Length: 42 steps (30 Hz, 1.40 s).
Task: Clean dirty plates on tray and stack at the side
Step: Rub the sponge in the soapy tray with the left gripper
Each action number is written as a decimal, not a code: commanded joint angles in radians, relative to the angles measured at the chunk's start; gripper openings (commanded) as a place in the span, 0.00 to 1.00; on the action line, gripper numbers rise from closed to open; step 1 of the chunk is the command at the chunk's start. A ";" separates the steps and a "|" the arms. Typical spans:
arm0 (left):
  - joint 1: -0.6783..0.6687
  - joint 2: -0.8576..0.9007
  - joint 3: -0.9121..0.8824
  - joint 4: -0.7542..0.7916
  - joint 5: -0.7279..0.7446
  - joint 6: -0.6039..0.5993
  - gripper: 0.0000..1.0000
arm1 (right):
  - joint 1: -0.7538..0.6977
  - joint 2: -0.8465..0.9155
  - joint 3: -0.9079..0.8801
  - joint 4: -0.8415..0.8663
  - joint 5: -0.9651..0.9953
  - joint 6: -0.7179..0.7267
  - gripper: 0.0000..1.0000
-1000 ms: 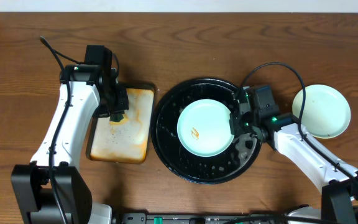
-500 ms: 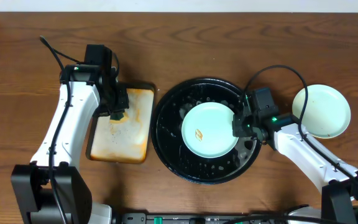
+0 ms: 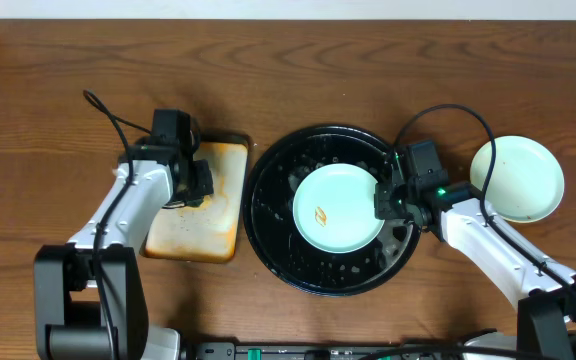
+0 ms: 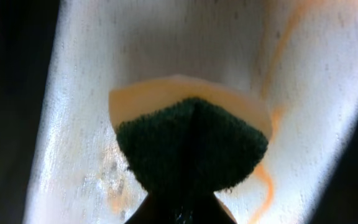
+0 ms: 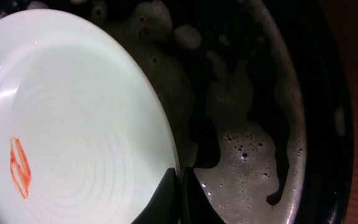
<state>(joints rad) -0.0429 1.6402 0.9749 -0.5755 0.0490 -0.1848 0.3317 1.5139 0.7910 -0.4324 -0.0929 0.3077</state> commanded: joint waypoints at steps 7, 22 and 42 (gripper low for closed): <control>-0.002 0.006 -0.177 0.166 -0.031 -0.086 0.08 | -0.004 -0.003 0.014 0.003 0.014 0.018 0.01; -0.001 0.051 -0.178 0.071 0.176 -0.090 0.08 | -0.004 -0.003 0.014 0.004 0.014 0.018 0.01; -0.002 0.189 0.042 -0.076 0.138 -0.078 0.08 | -0.004 -0.003 0.014 0.006 0.014 0.018 0.01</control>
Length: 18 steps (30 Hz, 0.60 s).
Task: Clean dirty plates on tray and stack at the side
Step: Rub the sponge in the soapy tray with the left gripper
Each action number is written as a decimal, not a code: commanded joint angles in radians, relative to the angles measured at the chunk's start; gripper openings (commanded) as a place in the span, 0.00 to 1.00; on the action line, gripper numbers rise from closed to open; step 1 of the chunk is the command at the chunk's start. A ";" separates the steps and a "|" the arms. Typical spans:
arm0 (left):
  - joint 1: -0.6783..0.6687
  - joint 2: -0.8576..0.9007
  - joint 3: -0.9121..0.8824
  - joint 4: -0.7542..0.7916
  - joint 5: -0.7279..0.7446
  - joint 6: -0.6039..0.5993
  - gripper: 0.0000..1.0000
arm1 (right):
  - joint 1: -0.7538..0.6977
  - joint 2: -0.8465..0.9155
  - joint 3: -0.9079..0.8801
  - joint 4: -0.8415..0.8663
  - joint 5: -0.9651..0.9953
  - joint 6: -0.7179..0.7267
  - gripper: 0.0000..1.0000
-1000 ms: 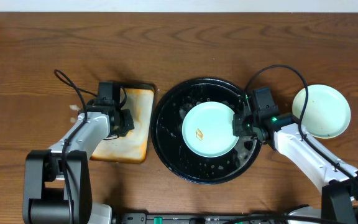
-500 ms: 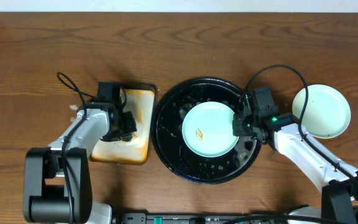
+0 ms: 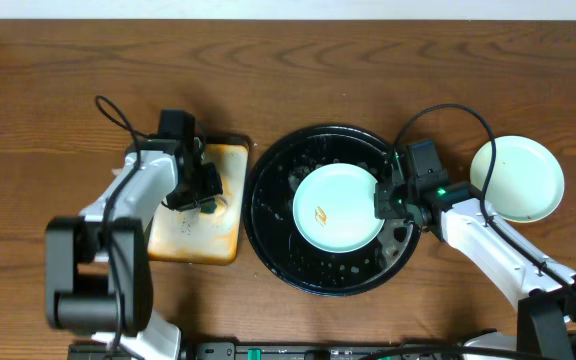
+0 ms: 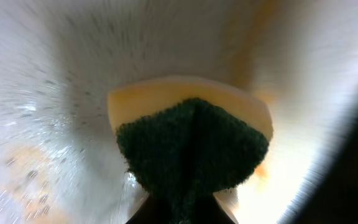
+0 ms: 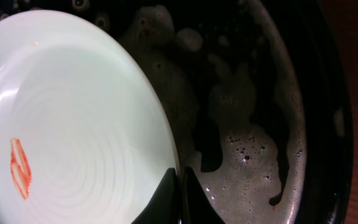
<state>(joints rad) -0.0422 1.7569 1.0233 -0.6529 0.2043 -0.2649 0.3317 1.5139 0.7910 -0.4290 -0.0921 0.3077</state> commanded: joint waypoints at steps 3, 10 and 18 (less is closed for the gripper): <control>-0.003 0.116 -0.006 0.002 -0.013 0.002 0.08 | -0.004 -0.003 0.014 0.002 0.013 0.018 0.01; -0.003 0.087 0.012 -0.043 -0.013 0.002 0.08 | -0.004 -0.003 0.014 0.003 0.013 0.018 0.01; -0.003 -0.045 0.110 -0.151 -0.012 0.001 0.08 | -0.004 -0.003 0.014 0.003 0.013 0.018 0.01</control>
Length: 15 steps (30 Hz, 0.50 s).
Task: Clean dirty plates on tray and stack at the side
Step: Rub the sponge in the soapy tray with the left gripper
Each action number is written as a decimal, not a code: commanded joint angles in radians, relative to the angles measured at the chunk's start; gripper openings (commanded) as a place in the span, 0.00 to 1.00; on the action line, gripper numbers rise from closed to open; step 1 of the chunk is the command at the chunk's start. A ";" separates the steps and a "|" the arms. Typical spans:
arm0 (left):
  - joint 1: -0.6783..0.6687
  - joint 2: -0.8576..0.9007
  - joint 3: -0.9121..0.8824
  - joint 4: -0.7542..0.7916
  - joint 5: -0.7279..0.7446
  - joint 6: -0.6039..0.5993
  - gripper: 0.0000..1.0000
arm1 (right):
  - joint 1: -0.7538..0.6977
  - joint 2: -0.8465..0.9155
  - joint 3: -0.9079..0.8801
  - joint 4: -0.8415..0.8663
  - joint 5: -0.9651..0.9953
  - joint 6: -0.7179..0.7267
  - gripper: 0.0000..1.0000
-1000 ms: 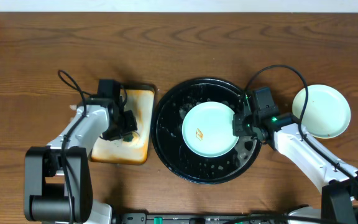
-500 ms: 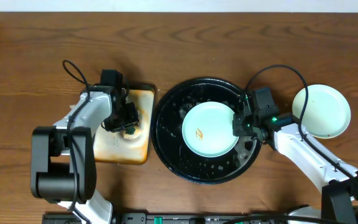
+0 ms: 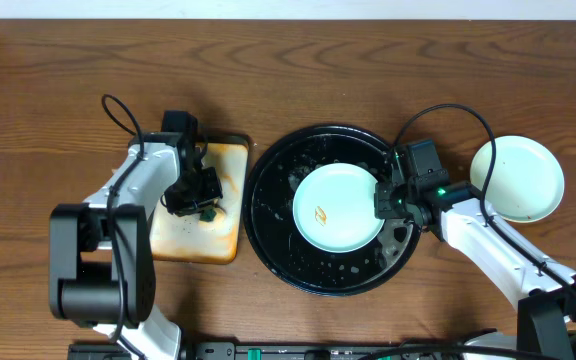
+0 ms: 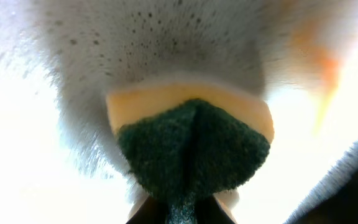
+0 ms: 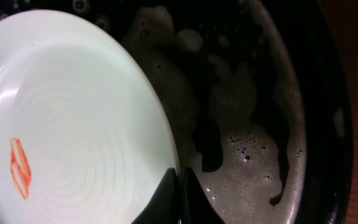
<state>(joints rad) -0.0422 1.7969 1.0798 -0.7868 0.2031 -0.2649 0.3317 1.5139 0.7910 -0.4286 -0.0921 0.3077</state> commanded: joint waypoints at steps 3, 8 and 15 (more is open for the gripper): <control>-0.005 -0.151 0.066 -0.020 -0.001 0.000 0.08 | -0.004 -0.003 0.014 0.003 0.013 0.018 0.01; -0.034 -0.238 0.068 -0.021 -0.002 -0.004 0.08 | -0.004 -0.003 0.014 0.003 0.013 0.018 0.01; -0.055 -0.254 0.068 -0.027 0.017 -0.048 0.08 | -0.004 -0.003 0.014 0.002 0.013 0.018 0.01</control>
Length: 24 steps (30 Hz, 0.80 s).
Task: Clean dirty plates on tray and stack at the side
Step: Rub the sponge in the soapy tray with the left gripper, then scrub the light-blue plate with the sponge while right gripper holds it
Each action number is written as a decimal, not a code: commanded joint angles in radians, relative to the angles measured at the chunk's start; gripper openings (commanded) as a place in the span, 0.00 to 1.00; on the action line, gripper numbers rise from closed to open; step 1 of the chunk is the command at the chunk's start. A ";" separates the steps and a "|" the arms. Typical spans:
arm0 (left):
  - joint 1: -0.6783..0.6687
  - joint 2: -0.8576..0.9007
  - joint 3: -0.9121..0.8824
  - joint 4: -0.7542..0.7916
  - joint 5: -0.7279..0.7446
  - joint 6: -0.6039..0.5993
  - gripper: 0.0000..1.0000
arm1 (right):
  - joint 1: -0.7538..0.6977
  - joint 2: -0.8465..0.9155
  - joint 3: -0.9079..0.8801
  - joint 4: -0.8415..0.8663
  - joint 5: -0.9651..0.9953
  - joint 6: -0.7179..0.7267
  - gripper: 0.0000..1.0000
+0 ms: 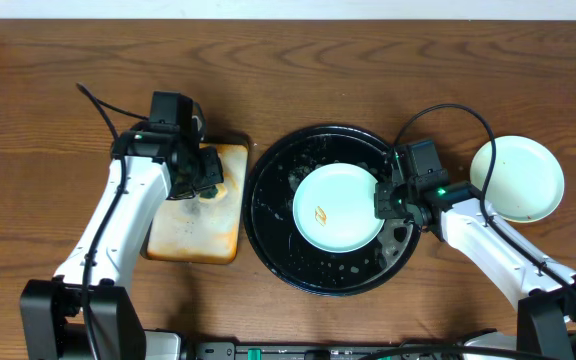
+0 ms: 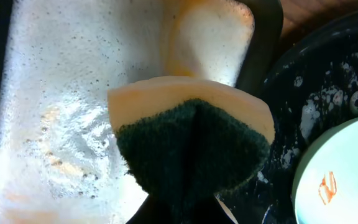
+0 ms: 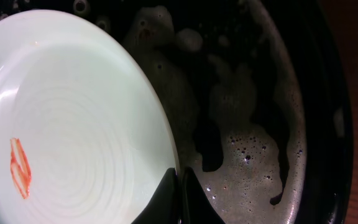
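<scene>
A pale green plate [image 1: 337,208] with an orange-red smear [image 3: 20,167] lies in the round black tray [image 1: 268,232] of soapy water. My right gripper [image 1: 384,203] is shut on the plate's right rim [image 3: 169,163]. A yellow sponge with a dark green scouring face [image 2: 191,142] is pinched in my left gripper [image 1: 206,176], which hangs over the upper right part of the foamy rectangular dish [image 1: 183,235], close to the tray's left edge. A second, clean plate [image 1: 518,178] rests on the table at the far right.
The brown wooden table [image 1: 288,80] surrounds everything. The foamy dish has a dark rim [image 2: 263,43] that sits right beside the tray's wall [image 2: 303,56]. Cables loop above both arms.
My left gripper has lifted with the sponge and shifted up and right on the foamy dish, so the tray and the plate's edge now show in its view. The right gripper has not moved.
The left gripper held the sponge down against the foamy dish at its upper part, then lower toward the dish's middle right, then lower still. Now it holds the sponge raised near the dish's right corner. The right gripper kept its grip on the plate's rim throughout.
</scene>
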<state>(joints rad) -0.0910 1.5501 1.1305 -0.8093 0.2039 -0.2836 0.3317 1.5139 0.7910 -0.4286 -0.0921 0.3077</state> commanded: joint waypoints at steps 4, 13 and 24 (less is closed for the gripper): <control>-0.079 -0.007 0.018 0.056 0.194 -0.079 0.08 | -0.004 -0.003 0.014 0.006 0.013 0.018 0.01; -0.367 0.027 0.016 0.215 0.168 -0.329 0.09 | -0.004 -0.003 0.014 0.014 0.013 0.018 0.01; -0.545 0.253 0.016 0.386 0.218 -0.434 0.08 | -0.004 -0.003 0.014 0.014 0.013 0.018 0.01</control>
<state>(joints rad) -0.6155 1.7576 1.1305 -0.4614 0.3756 -0.6605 0.3317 1.5139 0.7910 -0.4183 -0.0910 0.3077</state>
